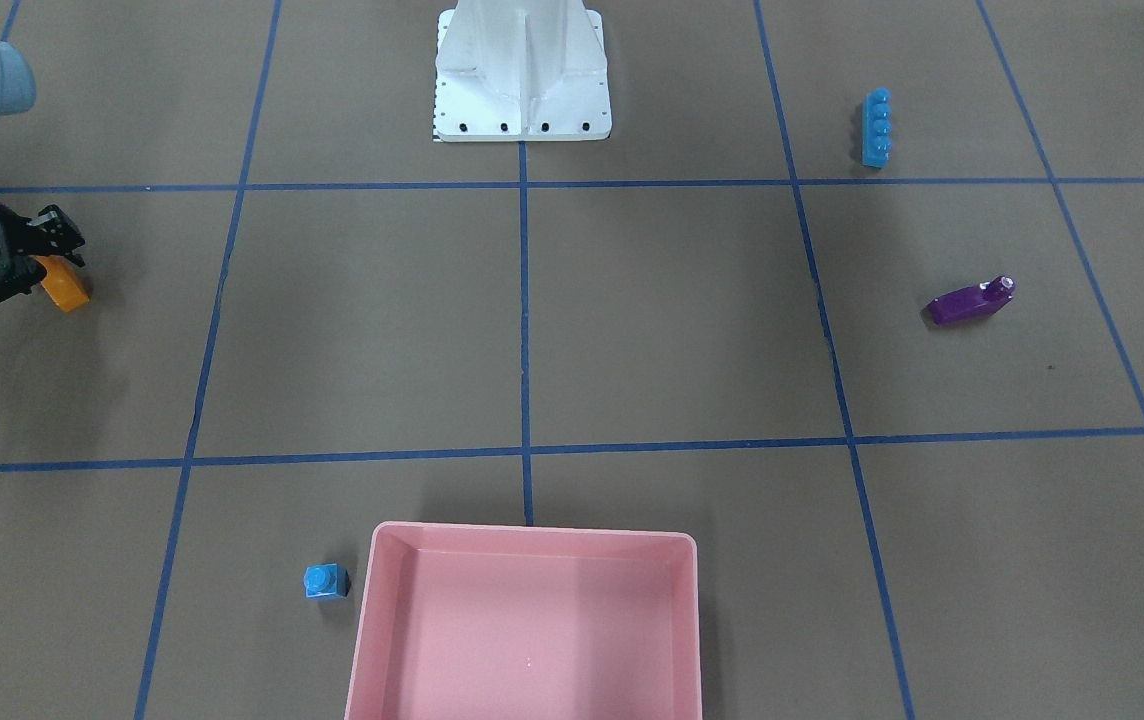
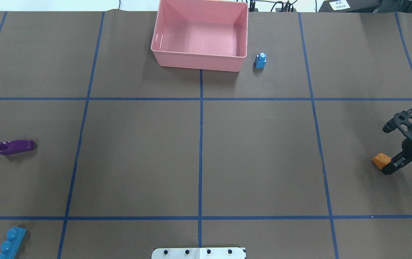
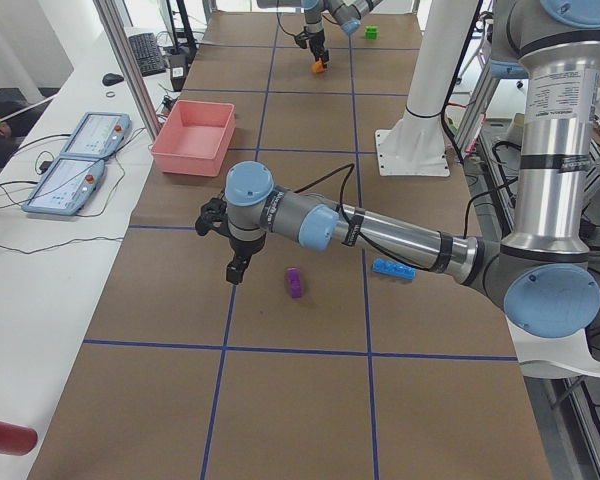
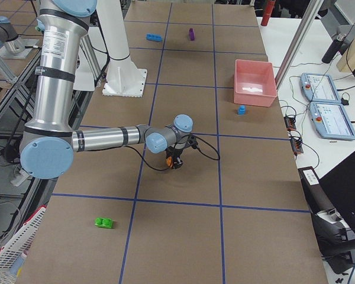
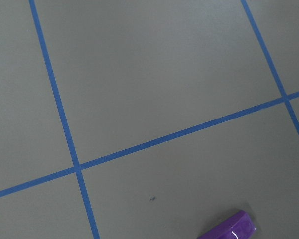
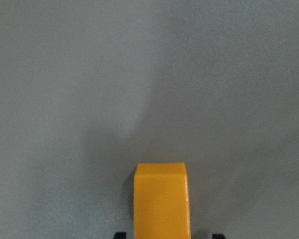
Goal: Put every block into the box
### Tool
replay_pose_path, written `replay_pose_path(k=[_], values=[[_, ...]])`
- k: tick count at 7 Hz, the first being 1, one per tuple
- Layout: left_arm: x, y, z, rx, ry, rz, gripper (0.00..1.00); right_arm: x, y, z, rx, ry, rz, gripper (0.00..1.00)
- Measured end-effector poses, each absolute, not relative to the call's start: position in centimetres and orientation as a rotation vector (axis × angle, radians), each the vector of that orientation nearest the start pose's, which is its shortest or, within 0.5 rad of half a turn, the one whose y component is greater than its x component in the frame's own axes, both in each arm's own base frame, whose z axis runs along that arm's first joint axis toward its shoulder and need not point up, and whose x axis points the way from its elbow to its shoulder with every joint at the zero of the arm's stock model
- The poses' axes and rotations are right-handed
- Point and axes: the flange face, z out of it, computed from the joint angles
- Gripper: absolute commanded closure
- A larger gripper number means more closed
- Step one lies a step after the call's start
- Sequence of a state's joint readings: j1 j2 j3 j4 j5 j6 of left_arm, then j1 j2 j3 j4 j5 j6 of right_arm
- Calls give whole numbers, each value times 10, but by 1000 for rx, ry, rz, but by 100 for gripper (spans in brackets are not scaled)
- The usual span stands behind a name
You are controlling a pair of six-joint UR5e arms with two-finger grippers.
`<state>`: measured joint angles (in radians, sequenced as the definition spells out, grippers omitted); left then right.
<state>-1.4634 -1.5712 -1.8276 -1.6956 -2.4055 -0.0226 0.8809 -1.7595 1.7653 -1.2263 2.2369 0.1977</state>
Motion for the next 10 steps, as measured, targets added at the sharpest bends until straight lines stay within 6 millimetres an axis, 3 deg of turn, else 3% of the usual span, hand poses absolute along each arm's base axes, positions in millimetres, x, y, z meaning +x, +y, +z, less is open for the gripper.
replay_pose_path(k=[2, 3, 6, 8, 10], values=[[-5, -501, 511, 313, 848, 250, 0, -200, -375, 618, 22, -752, -555, 100], [2, -501, 512, 309, 848, 263, 0, -182, -377, 608, 49, -762, -523, 100], [73, -496, 515, 282, 815, 438, 0, -123, -403, 567, 144, -860, -398, 100], [101, -489, 518, 336, 774, 643, 0, -112, -435, 530, 195, -919, -317, 100], [139, -475, 525, 328, 776, 793, 0, -116, -470, 474, 198, -1008, -178, 100]])
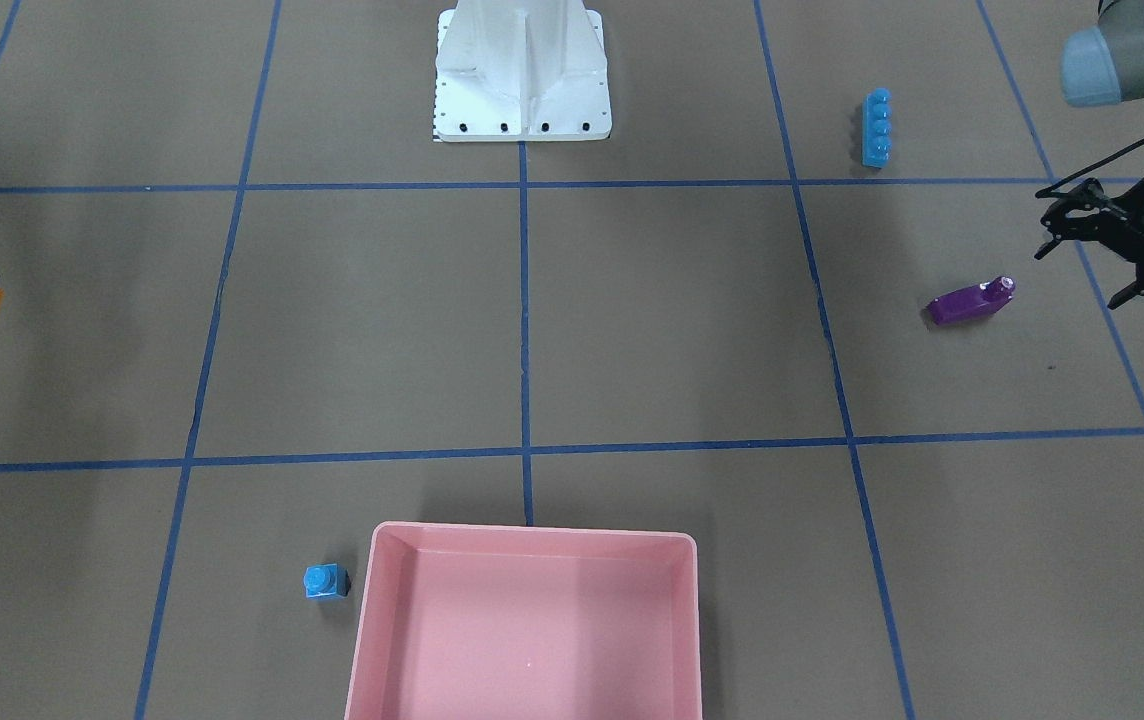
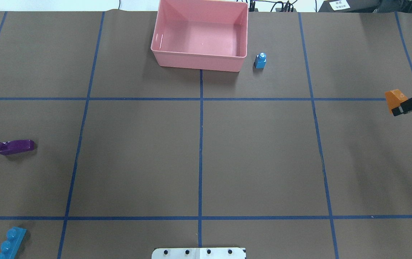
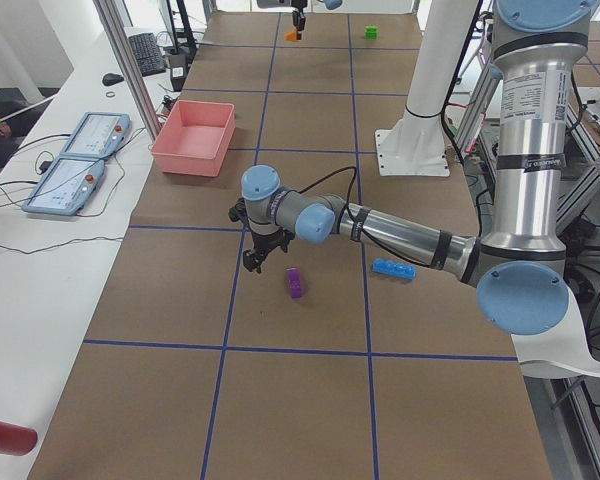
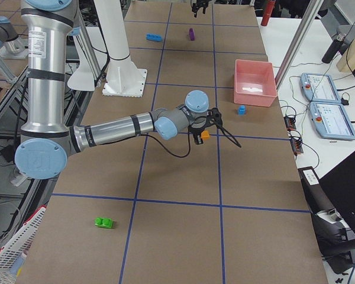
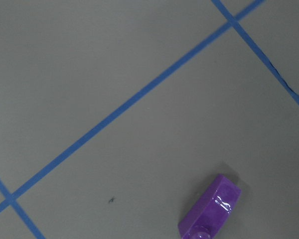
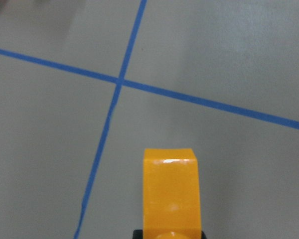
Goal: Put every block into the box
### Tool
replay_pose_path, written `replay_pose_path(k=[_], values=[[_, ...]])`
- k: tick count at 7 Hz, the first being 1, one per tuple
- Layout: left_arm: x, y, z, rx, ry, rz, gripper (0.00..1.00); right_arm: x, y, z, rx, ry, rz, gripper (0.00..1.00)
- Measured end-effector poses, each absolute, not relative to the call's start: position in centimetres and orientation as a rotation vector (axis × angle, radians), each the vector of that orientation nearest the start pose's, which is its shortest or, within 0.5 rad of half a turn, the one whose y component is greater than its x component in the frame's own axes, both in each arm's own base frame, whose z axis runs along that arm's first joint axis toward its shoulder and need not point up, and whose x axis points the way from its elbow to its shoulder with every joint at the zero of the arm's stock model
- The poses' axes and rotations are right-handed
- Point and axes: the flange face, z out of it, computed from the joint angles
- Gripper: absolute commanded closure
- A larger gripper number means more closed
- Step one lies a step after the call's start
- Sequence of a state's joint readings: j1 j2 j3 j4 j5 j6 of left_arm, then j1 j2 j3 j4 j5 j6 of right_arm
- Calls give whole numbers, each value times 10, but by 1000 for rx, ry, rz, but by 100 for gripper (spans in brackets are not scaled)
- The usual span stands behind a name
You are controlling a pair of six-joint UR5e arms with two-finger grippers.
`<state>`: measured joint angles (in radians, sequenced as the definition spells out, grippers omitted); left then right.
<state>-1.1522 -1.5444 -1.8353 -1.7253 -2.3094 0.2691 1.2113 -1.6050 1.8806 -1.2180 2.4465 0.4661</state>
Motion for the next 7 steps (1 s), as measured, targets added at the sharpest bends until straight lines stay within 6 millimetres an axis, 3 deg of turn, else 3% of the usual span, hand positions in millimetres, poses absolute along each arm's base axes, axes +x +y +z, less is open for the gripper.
replay_pose_path(k=[3, 7], values=[[194, -447, 540, 261, 782, 920, 0, -133, -520, 378, 213, -1100, -24, 100], [214, -447, 560, 244, 690, 956, 0, -147, -553, 268, 239, -1202, 97, 100]])
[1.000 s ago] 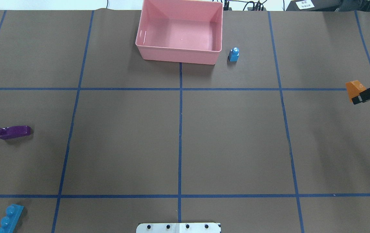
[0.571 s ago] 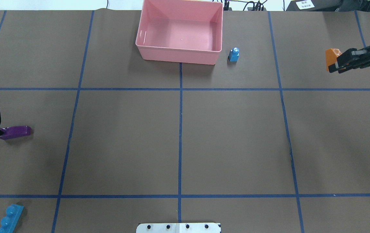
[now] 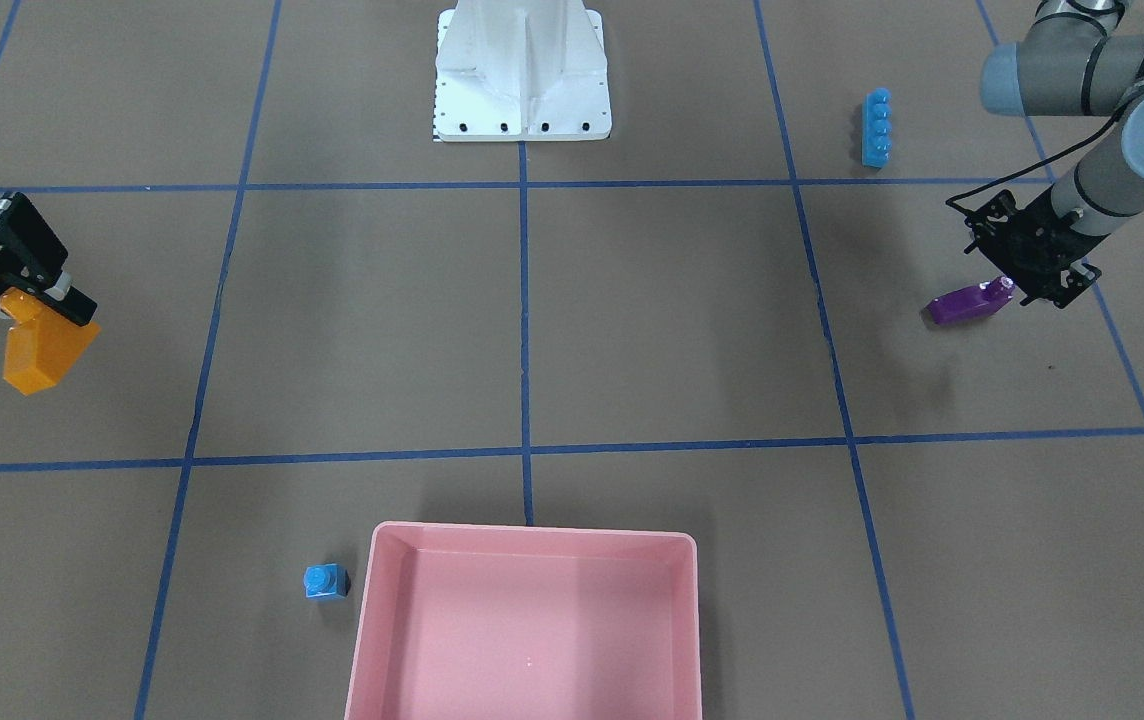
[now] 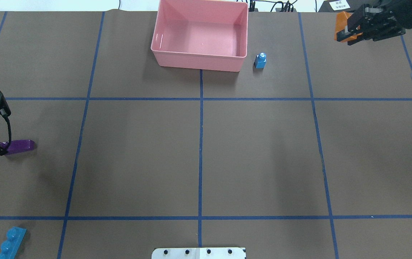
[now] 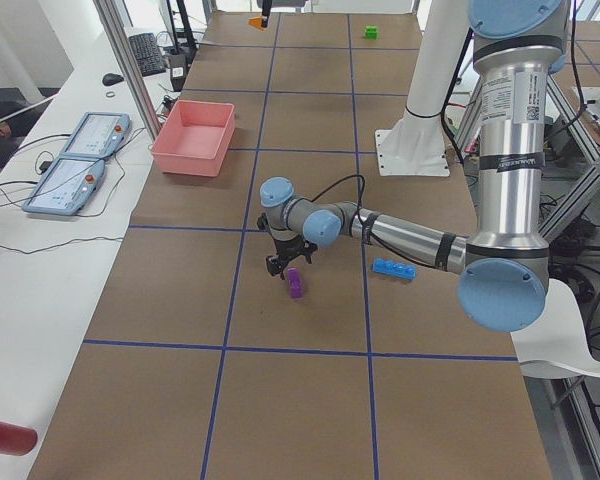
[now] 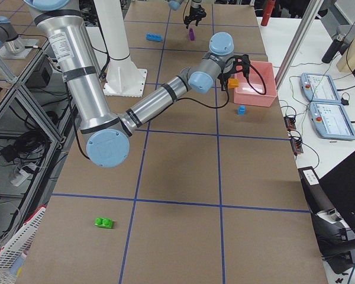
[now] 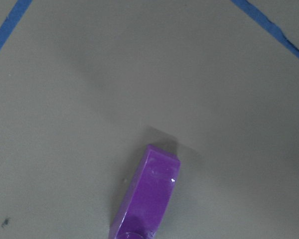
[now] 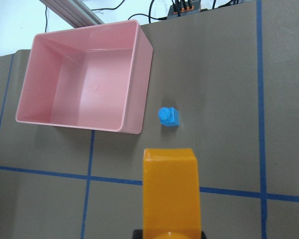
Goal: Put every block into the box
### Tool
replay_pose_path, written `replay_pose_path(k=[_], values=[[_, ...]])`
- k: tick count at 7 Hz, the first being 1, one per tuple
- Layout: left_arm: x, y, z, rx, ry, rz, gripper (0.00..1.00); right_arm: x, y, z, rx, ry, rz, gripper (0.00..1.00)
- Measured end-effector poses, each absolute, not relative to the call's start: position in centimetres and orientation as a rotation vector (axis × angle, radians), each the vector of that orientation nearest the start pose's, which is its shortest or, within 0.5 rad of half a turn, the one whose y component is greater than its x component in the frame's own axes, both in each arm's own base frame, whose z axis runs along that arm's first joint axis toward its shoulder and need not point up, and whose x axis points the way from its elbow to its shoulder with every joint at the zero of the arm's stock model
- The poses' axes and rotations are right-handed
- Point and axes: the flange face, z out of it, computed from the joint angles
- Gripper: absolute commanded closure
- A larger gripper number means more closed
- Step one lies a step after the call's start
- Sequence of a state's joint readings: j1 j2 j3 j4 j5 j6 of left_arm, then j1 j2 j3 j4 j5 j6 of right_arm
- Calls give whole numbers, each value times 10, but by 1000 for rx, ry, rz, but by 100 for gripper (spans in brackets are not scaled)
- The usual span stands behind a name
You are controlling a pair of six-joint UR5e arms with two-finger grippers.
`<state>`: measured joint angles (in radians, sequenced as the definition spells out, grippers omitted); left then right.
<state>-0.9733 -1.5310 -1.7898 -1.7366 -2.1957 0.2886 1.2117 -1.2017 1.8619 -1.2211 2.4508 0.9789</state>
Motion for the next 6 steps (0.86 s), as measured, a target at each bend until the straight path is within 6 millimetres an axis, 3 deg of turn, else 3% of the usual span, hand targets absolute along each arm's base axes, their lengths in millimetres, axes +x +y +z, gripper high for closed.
replay_pose_path(k=[2, 4, 6], values=[[219, -449, 575, 254, 678, 964, 0, -173, -573, 232, 255, -1215, 92, 100], [226, -447, 588, 253, 681, 979, 0, -220, -587, 201, 270, -1207, 83, 100], [246, -437, 594, 229, 687, 1014, 1, -254, -610, 166, 285, -1207, 71, 100]])
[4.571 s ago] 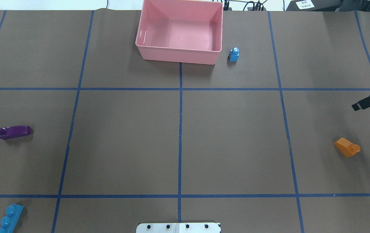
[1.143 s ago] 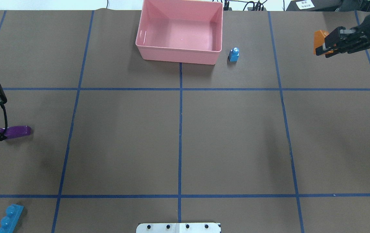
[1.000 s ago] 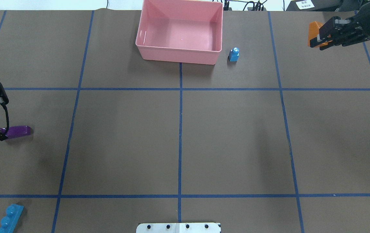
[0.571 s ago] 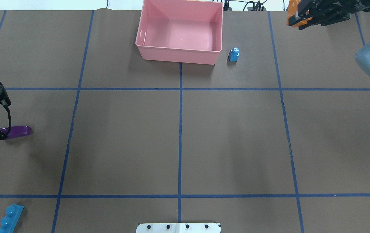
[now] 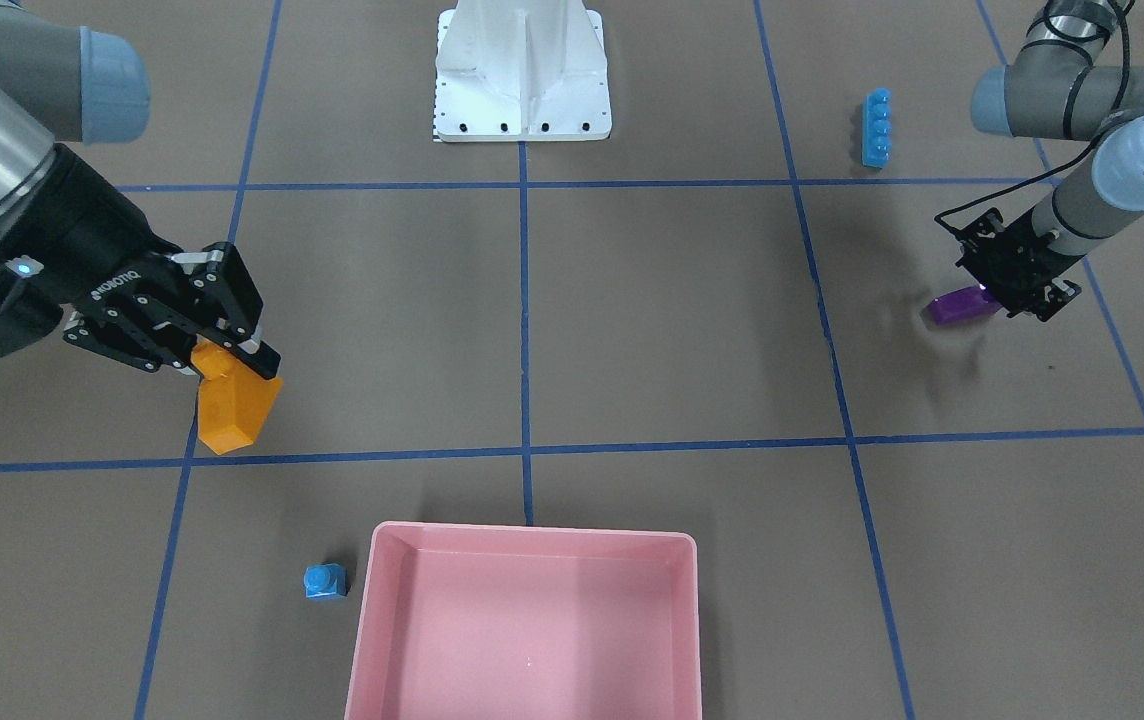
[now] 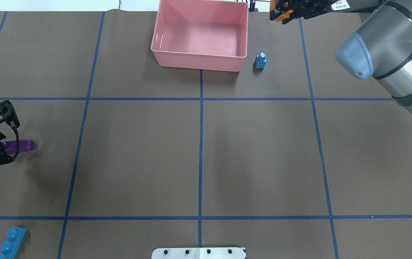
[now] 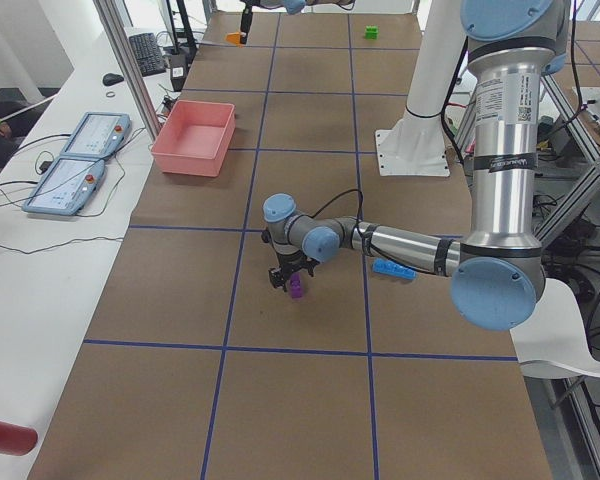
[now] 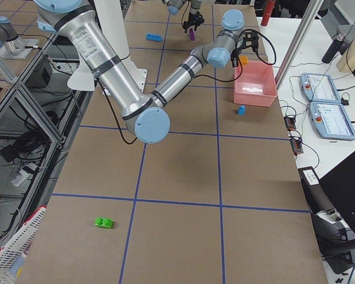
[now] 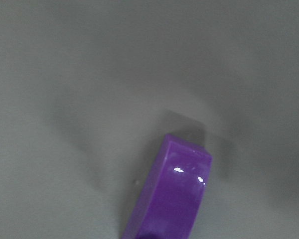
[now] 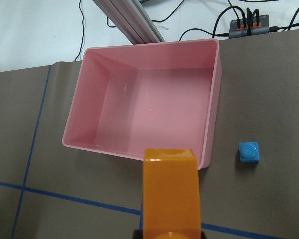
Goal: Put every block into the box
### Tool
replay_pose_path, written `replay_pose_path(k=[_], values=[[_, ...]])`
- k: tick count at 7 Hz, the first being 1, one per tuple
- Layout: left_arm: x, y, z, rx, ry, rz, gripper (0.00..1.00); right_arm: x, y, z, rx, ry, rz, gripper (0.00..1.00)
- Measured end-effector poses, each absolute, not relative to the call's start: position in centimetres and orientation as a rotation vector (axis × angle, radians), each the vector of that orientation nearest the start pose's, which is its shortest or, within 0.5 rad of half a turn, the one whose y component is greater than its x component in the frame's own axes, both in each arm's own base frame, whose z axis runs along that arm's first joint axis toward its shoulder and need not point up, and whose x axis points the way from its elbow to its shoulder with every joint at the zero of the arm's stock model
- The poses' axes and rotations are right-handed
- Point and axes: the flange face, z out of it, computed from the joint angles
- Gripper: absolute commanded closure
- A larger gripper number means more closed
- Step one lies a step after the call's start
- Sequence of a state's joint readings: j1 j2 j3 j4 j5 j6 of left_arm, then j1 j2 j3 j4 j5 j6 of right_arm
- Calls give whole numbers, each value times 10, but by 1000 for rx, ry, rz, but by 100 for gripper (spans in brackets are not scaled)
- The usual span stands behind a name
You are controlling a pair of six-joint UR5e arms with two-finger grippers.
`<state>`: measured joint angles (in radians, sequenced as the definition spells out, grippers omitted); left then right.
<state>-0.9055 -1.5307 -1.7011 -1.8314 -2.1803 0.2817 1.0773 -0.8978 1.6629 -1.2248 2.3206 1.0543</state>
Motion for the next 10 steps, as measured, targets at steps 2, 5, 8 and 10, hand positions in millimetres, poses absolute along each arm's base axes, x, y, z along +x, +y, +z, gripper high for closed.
replay_pose_path(k=[2, 5, 8, 10], values=[[254, -433, 604, 207, 687, 1028, 71, -282, -634, 140, 295, -1195, 71, 100], [252, -431, 596, 212, 699, 1001, 100, -319, -658, 110, 317, -1168, 73, 100], [250, -427, 578, 204, 756, 943, 100, -380, -689, 94, 347, -1080, 97, 100], [249, -429, 550, 221, 801, 890, 100, -422, -711, 97, 376, -1024, 81, 100]])
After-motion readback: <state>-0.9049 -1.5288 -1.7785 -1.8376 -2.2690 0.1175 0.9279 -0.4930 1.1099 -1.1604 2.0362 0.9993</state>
